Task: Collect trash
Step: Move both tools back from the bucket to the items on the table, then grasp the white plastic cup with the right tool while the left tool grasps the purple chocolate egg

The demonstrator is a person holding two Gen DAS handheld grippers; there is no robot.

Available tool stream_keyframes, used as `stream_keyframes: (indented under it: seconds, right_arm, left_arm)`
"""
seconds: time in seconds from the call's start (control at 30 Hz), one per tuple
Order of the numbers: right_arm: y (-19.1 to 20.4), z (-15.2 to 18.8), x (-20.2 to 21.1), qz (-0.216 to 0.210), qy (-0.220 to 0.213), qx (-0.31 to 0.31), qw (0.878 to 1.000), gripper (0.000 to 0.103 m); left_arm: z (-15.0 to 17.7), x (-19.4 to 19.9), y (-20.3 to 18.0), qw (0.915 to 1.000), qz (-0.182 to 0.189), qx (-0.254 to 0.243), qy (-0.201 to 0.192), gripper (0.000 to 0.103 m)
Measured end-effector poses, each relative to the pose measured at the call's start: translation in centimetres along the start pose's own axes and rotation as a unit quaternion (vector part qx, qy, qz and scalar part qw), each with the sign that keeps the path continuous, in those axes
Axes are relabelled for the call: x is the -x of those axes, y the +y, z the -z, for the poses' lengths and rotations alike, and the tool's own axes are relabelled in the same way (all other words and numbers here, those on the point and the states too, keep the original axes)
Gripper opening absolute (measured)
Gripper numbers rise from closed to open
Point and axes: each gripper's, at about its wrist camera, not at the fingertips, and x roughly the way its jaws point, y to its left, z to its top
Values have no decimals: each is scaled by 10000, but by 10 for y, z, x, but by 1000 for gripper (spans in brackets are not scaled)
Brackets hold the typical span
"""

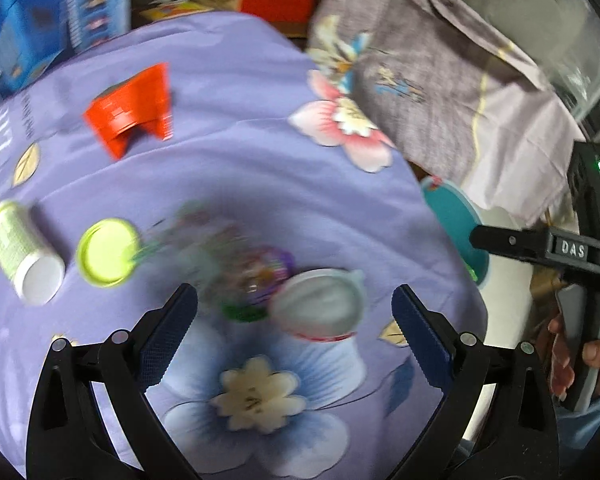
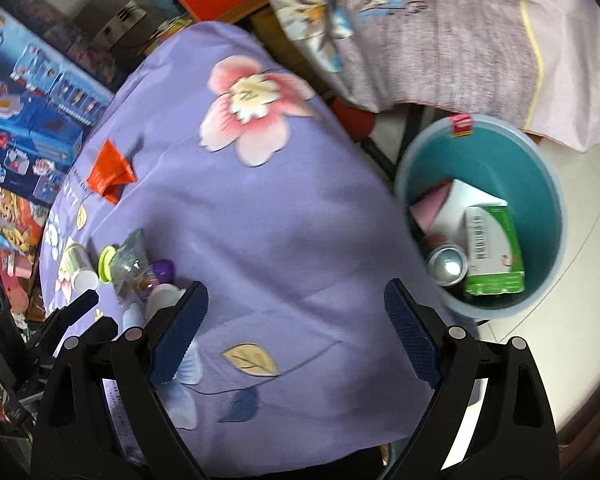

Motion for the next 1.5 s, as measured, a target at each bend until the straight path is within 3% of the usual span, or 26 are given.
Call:
stream_keyframes:
  seconds: [0.43, 0.7, 1.0, 1.03, 1.07, 1.13, 1.17, 1.2, 1.5]
  right_arm:
    - [85, 29, -49, 115, 671, 837, 9942, 86]
    - [122, 37, -82, 161, 950, 1165, 9885, 86]
    - [134, 38, -94, 258, 718, 1467, 9862, 85]
    - [134, 39, -95, 257, 707, 1506, 9857, 78]
    - [134, 39, -96, 267, 723, 1527, 9853, 59]
    - [133, 39, -94, 271, 666, 1551, 9853, 53]
    - [131, 37, -93, 258, 665, 1537, 9855, 21]
    - [128, 36, -93, 226, 701, 1483, 9862, 6]
    - [104, 29, -84, 102, 629, 1274, 9898, 6]
  left_arm:
    - [28, 15, 83, 9973, -119, 720, -39, 98]
    - [40, 14, 104, 9960, -130, 883, 21, 98]
    - [47, 13, 113, 9958, -210, 891, 58, 98]
    - [48, 12, 113, 9958, -219, 885, 67, 98]
    - [48, 11, 112, 9958, -230, 880, 83, 98]
    - [48, 9, 110, 9960, -234, 856, 115, 98]
    - [48, 7, 109, 9961, -236, 838, 135, 98]
    - [48, 6, 108, 9962, -233, 822, 151, 98]
    - [37, -7, 83, 9980, -175, 556, 228, 98]
